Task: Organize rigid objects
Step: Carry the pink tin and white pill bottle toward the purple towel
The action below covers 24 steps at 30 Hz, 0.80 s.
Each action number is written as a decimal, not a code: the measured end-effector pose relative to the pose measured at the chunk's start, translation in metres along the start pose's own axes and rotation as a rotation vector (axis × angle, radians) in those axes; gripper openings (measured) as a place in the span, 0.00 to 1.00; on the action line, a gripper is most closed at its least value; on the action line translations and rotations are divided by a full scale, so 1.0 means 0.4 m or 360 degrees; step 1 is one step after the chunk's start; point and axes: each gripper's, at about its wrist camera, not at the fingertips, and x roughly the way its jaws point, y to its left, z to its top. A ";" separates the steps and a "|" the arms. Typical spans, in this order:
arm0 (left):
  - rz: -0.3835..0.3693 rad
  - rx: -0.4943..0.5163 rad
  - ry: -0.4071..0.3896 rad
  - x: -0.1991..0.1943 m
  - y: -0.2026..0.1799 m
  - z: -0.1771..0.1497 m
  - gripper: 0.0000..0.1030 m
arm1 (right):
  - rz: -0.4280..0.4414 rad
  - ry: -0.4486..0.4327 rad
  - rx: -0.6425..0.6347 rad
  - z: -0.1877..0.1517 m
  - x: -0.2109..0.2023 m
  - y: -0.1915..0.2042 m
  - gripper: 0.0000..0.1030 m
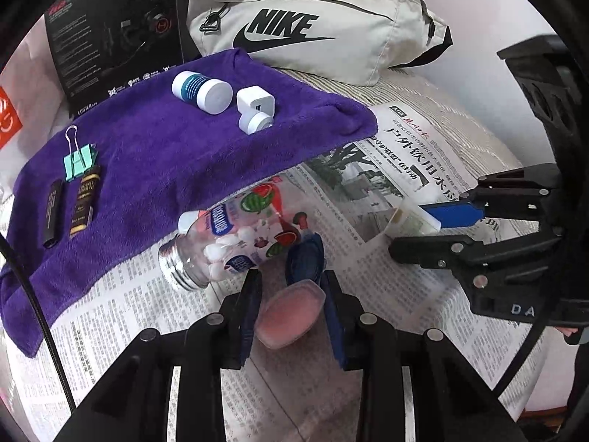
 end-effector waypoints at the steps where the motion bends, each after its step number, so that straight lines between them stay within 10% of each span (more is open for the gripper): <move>1: 0.0014 0.0014 -0.0003 0.002 -0.005 0.001 0.30 | 0.0001 0.0000 0.0000 0.000 0.000 0.000 0.28; 24: -0.0097 -0.0221 -0.0110 -0.080 0.110 -0.047 0.30 | 0.0015 0.0003 0.0014 -0.006 -0.007 -0.006 0.28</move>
